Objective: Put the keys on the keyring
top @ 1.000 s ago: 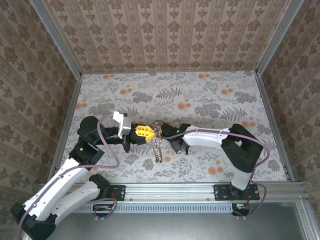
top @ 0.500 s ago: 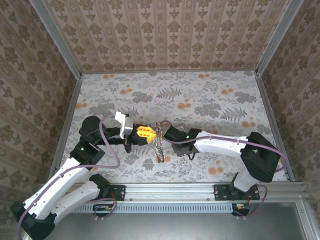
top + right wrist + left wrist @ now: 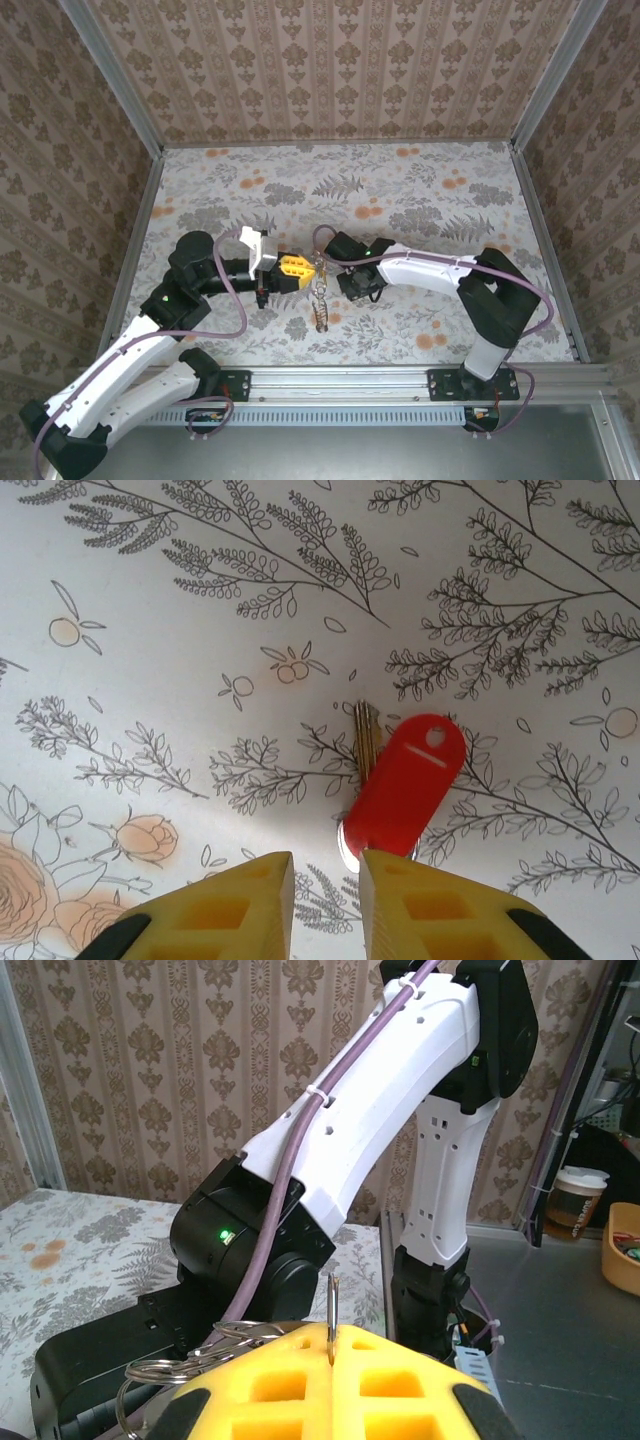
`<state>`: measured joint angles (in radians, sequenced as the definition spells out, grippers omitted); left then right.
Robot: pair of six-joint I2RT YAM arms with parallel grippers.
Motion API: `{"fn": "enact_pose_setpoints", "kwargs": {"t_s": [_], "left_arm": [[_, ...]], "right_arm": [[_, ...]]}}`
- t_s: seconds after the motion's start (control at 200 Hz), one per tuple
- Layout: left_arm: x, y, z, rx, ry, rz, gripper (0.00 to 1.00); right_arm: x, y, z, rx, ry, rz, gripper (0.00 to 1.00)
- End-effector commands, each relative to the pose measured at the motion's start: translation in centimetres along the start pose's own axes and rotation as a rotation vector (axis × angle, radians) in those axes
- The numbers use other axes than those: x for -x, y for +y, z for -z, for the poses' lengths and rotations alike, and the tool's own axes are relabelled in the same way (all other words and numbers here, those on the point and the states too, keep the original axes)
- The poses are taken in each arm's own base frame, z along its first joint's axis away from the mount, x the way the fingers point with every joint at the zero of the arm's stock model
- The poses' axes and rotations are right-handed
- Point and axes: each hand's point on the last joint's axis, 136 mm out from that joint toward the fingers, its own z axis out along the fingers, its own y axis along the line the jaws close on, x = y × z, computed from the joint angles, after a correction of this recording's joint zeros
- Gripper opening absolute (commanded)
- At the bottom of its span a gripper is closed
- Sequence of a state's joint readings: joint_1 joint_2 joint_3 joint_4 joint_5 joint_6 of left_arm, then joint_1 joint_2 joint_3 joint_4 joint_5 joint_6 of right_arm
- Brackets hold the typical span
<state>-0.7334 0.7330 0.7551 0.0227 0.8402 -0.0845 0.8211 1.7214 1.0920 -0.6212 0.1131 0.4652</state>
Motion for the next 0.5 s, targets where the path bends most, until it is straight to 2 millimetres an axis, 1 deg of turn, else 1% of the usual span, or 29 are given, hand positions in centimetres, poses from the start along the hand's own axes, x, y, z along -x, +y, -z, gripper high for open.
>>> {"fn": "enact_pose_setpoints", "kwargs": {"t_s": [0.0,0.135,0.19,0.29,0.37,0.495], "left_arm": [[1.9,-0.5,0.4,0.004,-0.037,-0.065,0.00],[1.9,-0.4,0.3,0.004,-0.038,-0.066,0.00],[2.1,-0.6,0.4,0.002,-0.043,-0.072,0.00],[1.9,-0.6,0.4,0.001,-0.040,-0.069,0.00],[2.0,-0.6,0.4,0.001,-0.042,-0.071,0.00],[2.0,-0.7,0.5,-0.002,-0.044,-0.072,0.00]], "right_arm": [[-1.0,-0.4,0.1,0.008,0.080,0.047,0.25],[-1.0,-1.3,-0.1,-0.001,0.117,0.068,0.25],[-0.9,-1.3,-0.3,-0.001,0.138,0.086,0.25],[-0.7,-1.1,-0.8,0.002,0.171,0.120,0.24],[-1.2,-1.1,-1.4,0.006,0.210,0.135,0.21],[-1.8,-1.3,-1.8,0.015,0.254,0.146,0.19]]}}
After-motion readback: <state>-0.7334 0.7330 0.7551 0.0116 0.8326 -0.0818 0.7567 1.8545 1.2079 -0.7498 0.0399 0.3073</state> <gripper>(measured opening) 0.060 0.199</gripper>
